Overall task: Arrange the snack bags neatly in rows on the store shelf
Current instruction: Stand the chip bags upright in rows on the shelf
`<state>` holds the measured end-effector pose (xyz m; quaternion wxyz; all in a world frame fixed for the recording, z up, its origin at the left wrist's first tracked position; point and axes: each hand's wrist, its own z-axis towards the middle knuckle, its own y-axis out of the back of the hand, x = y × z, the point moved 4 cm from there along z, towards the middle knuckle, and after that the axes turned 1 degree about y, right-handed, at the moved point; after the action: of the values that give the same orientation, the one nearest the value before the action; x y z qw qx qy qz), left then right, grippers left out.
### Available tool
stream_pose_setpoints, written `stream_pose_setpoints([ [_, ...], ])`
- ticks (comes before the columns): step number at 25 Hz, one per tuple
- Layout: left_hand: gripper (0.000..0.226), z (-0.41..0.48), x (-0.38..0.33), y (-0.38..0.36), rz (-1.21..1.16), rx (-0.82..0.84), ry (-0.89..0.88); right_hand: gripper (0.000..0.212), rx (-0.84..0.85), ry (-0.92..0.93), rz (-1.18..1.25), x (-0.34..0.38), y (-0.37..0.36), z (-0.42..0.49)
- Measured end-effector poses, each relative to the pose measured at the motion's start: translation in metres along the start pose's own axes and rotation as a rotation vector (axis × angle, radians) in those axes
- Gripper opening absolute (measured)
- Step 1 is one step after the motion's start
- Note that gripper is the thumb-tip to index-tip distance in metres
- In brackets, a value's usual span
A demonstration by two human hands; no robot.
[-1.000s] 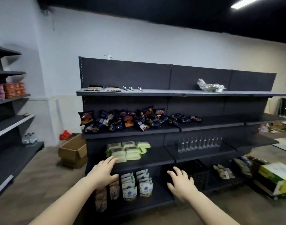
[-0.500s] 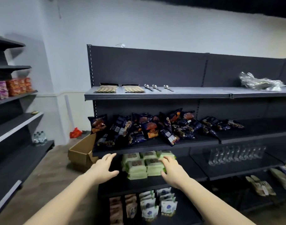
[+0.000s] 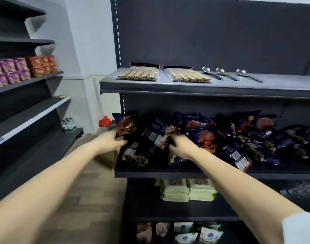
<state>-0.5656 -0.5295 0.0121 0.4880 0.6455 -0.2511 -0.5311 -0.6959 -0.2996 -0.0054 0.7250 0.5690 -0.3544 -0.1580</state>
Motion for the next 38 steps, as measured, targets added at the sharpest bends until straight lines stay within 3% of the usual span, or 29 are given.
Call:
stream_pose_setpoints([
  [4, 0.067, 0.050, 0.064, 0.012, -0.009, -0.023, 0.089, 0.048, 0.030, 0.103, 0.053, 0.048, -0.032, 0.091],
  [11, 0.067, 0.131, 0.133, 0.015, 0.021, 0.071, 0.037, 0.053, -0.035, 0.155, 0.120, 0.087, -0.078, 0.199],
  [17, 0.080, 0.196, 0.167, 0.014, -0.107, 0.151, 0.030, 0.064, -0.198, -0.051, 0.164, 0.085, -0.079, 0.251],
  [21, 0.098, 0.216, 0.165, -0.012, -0.231, 0.247, 0.032, 0.074, -0.175, -0.455, 0.552, 0.056, -0.102, 0.257],
  [24, 0.122, 0.268, 0.183, -0.051, -0.411, 0.161, 0.012, 0.067, -0.174, -0.493, 0.697, 0.039, -0.115, 0.258],
  [28, 0.102, 0.265, 0.166, -0.069, -0.405, 0.125, 0.104, 0.050, -0.142, -0.539, 0.955, 0.043, -0.119, 0.255],
  [31, 0.074, 0.241, 0.133, -0.064, -0.403, 0.108, 0.088, 0.054, -0.158, -0.568, 1.124, 0.042, -0.116, 0.254],
  [34, 0.054, 0.246, 0.123, -0.066, -0.447, 0.069, 0.058, 0.052, -0.279, -0.418, 0.938, 0.045, -0.098, 0.240],
  [38, 0.066, 0.247, 0.112, -0.068, -0.508, -0.025, 0.050, 0.038, -0.336, 0.009, 0.495, 0.048, -0.087, 0.204],
])
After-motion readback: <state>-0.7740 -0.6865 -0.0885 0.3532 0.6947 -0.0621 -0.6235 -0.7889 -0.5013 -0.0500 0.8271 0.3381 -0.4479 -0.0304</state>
